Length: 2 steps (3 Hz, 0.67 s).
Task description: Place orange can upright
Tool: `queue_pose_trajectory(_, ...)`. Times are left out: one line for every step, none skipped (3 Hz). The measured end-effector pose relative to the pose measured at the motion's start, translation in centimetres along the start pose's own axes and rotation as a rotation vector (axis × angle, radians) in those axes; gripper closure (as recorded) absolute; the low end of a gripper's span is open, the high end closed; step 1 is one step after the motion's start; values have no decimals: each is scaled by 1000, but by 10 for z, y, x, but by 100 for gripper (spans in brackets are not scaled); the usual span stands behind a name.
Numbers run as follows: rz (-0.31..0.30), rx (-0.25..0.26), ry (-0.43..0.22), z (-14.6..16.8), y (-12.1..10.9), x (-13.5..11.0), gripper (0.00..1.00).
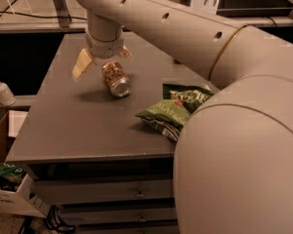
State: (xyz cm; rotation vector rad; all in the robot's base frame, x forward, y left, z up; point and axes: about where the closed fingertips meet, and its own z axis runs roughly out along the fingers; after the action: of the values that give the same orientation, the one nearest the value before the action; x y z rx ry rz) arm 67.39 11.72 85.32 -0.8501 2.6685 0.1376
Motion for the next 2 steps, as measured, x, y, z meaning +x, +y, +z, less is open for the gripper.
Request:
queue_pose_trajectory(15,22,24,9,-8,7,0)
queue_pose_trajectory(33,50,45,15,-18,13,0)
